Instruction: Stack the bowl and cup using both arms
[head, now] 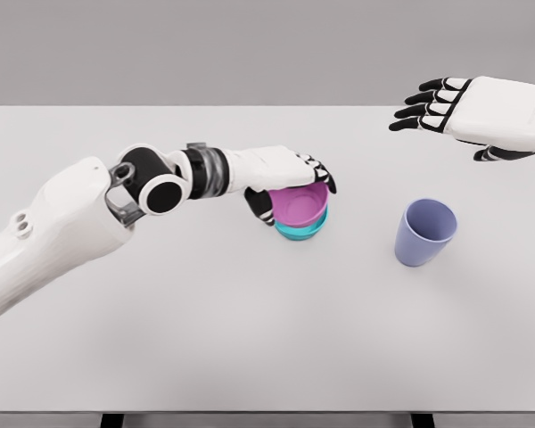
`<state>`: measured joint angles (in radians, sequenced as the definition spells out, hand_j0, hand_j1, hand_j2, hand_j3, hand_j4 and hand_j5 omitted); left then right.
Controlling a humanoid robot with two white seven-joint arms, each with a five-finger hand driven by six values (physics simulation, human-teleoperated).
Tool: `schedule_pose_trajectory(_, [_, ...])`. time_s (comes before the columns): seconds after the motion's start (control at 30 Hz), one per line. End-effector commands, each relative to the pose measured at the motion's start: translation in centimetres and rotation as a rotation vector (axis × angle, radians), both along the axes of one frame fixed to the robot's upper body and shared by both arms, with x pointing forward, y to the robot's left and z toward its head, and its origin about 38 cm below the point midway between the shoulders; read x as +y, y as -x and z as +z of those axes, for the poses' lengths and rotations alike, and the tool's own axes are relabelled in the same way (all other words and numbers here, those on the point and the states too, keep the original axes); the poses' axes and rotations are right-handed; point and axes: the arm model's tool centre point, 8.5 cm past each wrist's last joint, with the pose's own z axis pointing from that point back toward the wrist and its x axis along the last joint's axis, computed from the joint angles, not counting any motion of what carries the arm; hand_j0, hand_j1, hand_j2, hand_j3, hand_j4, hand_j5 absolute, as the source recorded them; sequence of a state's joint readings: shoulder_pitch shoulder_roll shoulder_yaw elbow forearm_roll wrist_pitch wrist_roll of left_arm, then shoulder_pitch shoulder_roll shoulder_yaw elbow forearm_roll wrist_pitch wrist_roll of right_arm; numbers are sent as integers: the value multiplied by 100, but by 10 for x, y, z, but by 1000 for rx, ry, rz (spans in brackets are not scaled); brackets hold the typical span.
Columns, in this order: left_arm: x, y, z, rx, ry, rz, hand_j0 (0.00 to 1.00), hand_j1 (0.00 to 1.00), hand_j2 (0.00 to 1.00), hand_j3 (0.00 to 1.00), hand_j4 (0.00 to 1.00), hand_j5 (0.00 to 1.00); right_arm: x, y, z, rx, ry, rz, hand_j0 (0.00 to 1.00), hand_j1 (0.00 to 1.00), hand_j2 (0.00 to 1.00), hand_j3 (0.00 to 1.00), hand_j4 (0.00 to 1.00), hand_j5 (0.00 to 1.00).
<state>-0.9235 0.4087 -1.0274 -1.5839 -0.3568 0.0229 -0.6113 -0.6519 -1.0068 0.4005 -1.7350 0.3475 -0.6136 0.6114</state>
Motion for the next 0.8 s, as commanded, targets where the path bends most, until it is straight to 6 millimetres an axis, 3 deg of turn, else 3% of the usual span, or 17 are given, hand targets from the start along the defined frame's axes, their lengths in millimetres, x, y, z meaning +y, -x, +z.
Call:
schedule_pose_trajectory(0.0, [-4, -2, -3, 4, -1, -1, 73, 73, 73, 73, 73, 73, 0, 0, 0, 1, -4, -2, 100, 100, 100, 100, 100, 100])
schedule_pose_trajectory(0.33, [-4, -15, -16, 38, -12, 38, 74, 74, 74, 74, 74, 74, -1, 0, 0, 1, -3, -4, 100, 100, 100, 100, 100, 100])
schedule_pose_trajectory(0.67, [-3, -14, -18, 43, -13, 39, 76, 76, 76, 76, 76, 76, -5, -2, -1, 8, -6, -17, 100, 100, 100, 100, 100, 100])
schedule_pose_trajectory(0.73, [-3, -14, -18, 44, -13, 39, 79, 79, 79, 79, 79, 79, -5, -2, -1, 8, -6, -17, 100, 100, 100, 100, 100, 100])
schedule_pose_trajectory(0.77, [-3, -14, -18, 43, -13, 39, 88, 88, 88, 88, 88, 88, -5, -2, -1, 8, -6, -17, 100, 100, 100, 100, 100, 100])
